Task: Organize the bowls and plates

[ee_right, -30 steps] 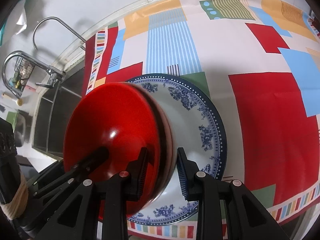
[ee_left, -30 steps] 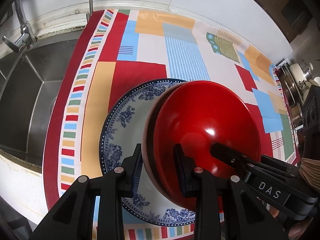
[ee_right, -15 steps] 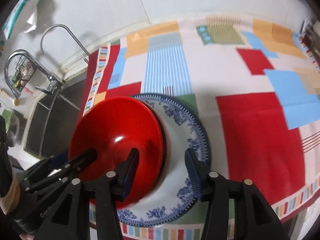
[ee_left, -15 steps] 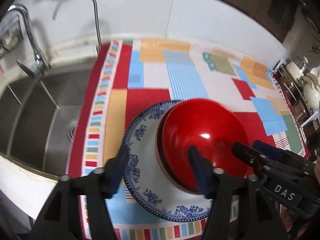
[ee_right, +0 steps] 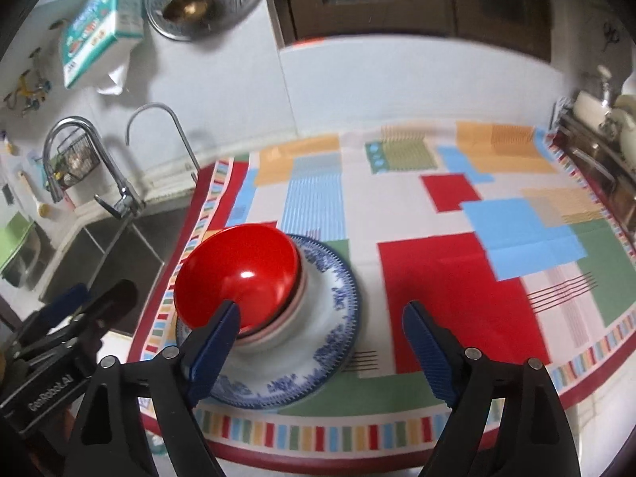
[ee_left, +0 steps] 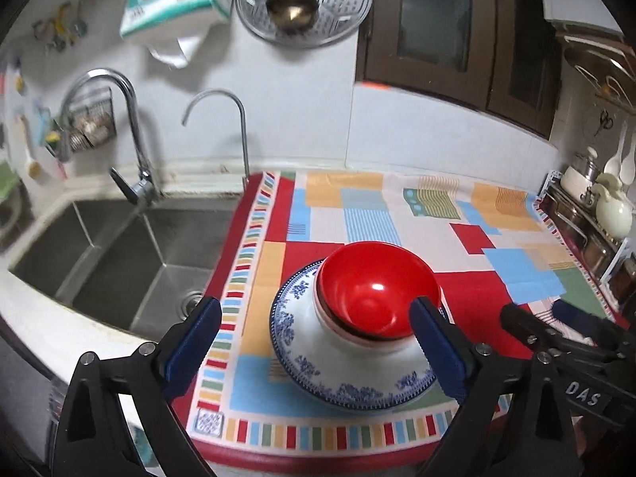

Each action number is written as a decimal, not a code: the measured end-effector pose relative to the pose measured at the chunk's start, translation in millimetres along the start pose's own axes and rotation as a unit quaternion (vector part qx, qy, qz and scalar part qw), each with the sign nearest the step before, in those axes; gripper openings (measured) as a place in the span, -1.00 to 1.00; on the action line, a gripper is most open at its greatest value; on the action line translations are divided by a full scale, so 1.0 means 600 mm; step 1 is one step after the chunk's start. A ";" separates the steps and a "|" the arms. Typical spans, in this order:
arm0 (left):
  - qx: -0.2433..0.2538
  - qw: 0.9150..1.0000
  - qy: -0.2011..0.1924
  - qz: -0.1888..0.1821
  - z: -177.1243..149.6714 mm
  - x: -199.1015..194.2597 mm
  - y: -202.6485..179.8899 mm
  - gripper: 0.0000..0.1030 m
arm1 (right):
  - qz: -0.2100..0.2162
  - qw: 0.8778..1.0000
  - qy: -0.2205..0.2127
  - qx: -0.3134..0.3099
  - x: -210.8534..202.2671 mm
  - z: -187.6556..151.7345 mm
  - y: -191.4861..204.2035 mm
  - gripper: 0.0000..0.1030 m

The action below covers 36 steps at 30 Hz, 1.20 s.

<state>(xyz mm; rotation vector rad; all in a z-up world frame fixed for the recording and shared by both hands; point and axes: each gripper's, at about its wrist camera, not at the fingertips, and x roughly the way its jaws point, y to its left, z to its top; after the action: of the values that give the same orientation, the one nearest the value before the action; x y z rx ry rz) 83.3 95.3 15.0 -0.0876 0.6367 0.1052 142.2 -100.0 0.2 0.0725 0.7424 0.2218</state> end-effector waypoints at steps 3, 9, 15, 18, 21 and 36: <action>0.007 1.000 -0.014 0.012 -0.022 -0.040 -0.019 0.90 | -0.004 1.000 -0.022 -0.004 -0.039 -0.020 -0.019 0.73; 0.018 0.999 -0.020 0.021 -0.071 -0.108 -0.053 0.90 | -0.025 0.998 -0.047 -0.020 -0.119 -0.067 -0.063 0.73; 0.023 0.999 -0.024 0.021 -0.114 -0.165 -0.089 0.90 | -0.033 0.997 -0.063 -0.036 -0.190 -0.106 -0.095 0.73; 0.021 1.000 -0.019 0.008 -0.131 -0.193 -0.103 0.90 | -0.035 0.996 -0.069 -0.039 -0.221 -0.123 -0.109 0.73; 0.019 0.999 -0.025 0.007 -0.141 -0.217 -0.113 0.90 | -0.038 0.995 -0.077 -0.043 -0.249 -0.137 -0.119 0.73; 0.024 0.997 -0.065 0.017 -0.174 -0.299 -0.137 0.91 | -0.038 0.992 -0.112 -0.046 -0.335 -0.183 -0.141 0.73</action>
<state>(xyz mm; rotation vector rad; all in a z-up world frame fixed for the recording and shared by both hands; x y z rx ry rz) -111.2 -10.6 42.5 -0.0226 0.5112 0.1266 -61.5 -229.0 40.4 -0.0186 0.5094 0.1707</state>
